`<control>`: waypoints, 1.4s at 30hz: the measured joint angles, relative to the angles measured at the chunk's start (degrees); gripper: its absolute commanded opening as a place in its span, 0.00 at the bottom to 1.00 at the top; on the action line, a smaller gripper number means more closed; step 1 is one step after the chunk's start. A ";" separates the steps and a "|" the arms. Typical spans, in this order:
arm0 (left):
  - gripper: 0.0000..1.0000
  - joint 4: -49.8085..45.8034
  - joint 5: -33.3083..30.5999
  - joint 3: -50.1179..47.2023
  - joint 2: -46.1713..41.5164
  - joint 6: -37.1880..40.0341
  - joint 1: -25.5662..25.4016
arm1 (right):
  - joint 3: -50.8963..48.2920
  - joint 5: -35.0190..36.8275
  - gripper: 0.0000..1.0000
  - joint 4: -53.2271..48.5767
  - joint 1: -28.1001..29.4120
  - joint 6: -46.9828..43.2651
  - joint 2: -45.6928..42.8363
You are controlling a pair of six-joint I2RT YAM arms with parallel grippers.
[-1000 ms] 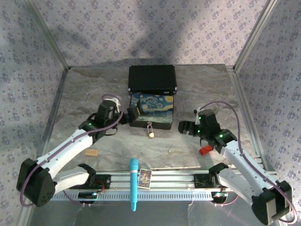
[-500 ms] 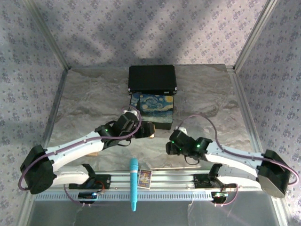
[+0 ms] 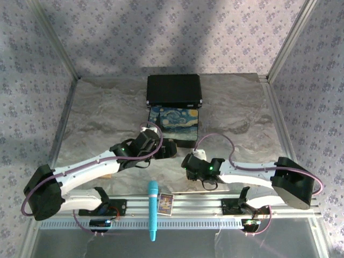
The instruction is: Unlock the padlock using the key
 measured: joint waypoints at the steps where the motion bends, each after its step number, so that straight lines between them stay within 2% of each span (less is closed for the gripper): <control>1: 1.00 -0.02 0.00 0.00 0.28 0.00 0.00 | 0.00 0.02 0.36 0.11 0.07 0.20 0.44; 6: 1.00 -0.28 -0.02 0.09 1.38 0.00 -0.13 | 0.15 0.13 0.35 -0.17 0.09 1.16 1.79; 14: 1.00 -1.55 -0.81 0.87 1.88 0.09 -0.44 | 0.20 0.31 0.27 -0.72 0.17 2.34 1.79; 16: 1.00 -2.25 -1.40 1.53 1.90 0.22 -0.44 | 0.20 0.46 0.21 -0.98 0.22 2.73 1.79; 22: 1.00 -3.04 -2.23 2.38 1.92 0.22 -0.44 | 0.20 1.33 0.18 -1.70 1.25 3.41 1.79; 24: 1.00 -2.99 -2.38 2.38 1.92 0.04 -0.44 | 0.20 1.55 0.10 -2.08 1.66 3.56 1.75; 28: 1.00 -2.95 -2.56 2.36 1.92 -0.02 -0.44 | -0.07 1.25 0.00 -2.19 1.79 3.39 0.83; 36: 0.98 -2.34 -2.54 2.36 1.92 -1.42 -0.44 | -2.89 0.24 0.00 -2.40 0.68 1.31 -3.72; 42: 0.91 3.54 -0.81 0.81 1.92 -8.24 -0.44 | -3.89 -2.75 0.00 -1.33 -4.79 -3.43 -13.18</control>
